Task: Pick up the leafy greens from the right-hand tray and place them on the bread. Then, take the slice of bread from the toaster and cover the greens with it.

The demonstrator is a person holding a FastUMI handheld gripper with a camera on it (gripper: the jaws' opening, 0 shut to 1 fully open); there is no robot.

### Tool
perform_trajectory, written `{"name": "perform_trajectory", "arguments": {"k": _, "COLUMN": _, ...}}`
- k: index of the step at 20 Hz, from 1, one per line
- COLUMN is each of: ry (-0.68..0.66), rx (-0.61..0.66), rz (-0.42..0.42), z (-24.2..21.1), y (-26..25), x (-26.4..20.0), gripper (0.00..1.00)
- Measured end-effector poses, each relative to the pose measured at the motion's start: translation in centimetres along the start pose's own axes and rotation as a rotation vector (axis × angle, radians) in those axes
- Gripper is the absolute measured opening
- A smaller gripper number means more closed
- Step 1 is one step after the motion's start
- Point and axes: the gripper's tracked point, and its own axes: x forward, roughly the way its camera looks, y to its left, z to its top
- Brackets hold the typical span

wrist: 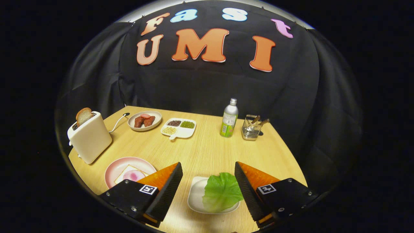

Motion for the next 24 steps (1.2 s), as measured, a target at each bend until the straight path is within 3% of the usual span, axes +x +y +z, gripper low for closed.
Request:
{"name": "perform_trajectory", "arguments": {"k": 6, "ry": 0.210, "rx": 0.027, "rz": 0.030, "z": -4.4, "y": -0.3, "x": 2.4, "gripper": 0.96}}
{"name": "perform_trajectory", "arguments": {"k": 15, "ry": 0.449, "rx": 0.056, "rz": -0.014, "z": -9.3, "y": -2.4, "x": 5.1, "gripper": 0.95}}
{"name": "perform_trajectory", "arguments": {"k": 23, "ry": 0.535, "rx": 0.069, "rz": -0.053, "z": -11.8, "y": -3.2, "x": 6.6, "gripper": 0.93}}
{"name": "perform_trajectory", "arguments": {"k": 24, "ry": 0.540, "rx": 0.080, "rz": -0.055, "z": -12.1, "y": -3.1, "x": 6.9, "gripper": 0.89}}
